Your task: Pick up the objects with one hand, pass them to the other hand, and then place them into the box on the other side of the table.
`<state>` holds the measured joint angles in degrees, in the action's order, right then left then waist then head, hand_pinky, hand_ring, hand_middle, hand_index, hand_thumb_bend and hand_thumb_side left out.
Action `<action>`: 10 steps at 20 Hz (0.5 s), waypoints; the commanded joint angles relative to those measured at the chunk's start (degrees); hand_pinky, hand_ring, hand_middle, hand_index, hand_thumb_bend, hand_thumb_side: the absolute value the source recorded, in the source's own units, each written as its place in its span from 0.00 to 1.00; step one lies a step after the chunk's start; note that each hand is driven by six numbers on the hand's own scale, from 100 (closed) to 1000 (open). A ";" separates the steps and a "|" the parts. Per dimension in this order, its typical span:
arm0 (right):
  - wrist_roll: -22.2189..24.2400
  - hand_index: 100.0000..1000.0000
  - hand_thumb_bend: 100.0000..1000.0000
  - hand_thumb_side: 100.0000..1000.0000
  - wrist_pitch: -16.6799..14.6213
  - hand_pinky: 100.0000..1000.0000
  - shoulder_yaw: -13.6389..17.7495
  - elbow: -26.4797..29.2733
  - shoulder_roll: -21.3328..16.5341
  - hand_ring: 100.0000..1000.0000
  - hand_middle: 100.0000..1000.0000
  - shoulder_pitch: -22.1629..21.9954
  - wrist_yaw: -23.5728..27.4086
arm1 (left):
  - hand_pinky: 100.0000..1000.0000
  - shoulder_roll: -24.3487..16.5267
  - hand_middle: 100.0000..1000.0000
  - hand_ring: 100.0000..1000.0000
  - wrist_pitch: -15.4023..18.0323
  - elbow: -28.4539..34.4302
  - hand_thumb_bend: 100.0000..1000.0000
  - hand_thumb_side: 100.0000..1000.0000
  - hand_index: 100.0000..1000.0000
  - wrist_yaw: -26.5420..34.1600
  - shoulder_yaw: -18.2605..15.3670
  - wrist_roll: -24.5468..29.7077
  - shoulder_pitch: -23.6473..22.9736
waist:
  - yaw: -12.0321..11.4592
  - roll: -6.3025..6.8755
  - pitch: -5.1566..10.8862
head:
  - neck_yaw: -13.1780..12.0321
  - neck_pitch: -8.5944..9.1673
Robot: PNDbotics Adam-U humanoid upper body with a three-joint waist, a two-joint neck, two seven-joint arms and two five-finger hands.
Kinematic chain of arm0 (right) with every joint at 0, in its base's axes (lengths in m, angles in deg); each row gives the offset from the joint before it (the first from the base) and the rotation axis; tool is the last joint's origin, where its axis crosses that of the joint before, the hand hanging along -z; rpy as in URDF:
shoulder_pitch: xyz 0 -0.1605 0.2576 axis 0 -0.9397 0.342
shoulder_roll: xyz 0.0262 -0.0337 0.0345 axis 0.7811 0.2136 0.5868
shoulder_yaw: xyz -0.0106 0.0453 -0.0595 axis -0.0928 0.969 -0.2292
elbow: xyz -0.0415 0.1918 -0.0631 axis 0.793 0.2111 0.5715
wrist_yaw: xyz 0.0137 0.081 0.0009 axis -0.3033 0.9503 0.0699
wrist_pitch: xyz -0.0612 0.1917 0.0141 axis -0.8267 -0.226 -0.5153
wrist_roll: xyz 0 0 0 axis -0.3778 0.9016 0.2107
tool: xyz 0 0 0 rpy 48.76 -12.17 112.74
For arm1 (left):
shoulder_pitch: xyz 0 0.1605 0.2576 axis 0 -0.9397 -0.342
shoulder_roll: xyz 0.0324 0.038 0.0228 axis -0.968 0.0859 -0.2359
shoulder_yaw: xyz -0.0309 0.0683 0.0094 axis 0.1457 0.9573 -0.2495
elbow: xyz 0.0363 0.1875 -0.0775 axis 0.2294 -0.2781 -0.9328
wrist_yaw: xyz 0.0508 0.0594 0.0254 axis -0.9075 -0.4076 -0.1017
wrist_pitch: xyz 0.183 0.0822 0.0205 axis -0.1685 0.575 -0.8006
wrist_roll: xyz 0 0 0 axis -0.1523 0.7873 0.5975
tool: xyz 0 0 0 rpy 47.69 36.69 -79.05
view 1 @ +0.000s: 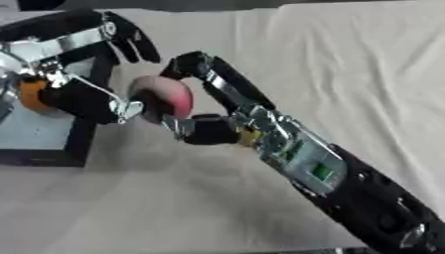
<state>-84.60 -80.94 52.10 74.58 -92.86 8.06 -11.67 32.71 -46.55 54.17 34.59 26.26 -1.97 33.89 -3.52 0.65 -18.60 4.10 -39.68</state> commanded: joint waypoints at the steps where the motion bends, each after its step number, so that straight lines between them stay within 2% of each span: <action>1: -0.21 0.50 0.00 0.00 -0.09 0.76 0.45 1.94 0.57 0.62 0.44 1.41 -0.37 | 0.68 -0.30 0.58 0.66 -4.54 0.23 0.12 0.03 0.56 -1.07 -0.36 6.23 0.88 | 0.02 0.85 1.42 | -0.02 -0.44; 10: -1.24 0.50 0.00 0.00 1.04 0.76 0.36 2.24 1.45 0.62 0.45 1.69 -1.65 | 0.66 0.45 0.51 0.63 -3.33 0.23 0.08 0.02 0.41 -2.73 -0.10 6.28 1.18 | 0.09 0.82 1.35 | 0.02 -0.85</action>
<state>-85.69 -79.82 52.12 74.77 -92.44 8.25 -13.15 33.49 -45.16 54.12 32.31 26.25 -0.59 34.32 -3.47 0.65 -18.60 4.12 -40.24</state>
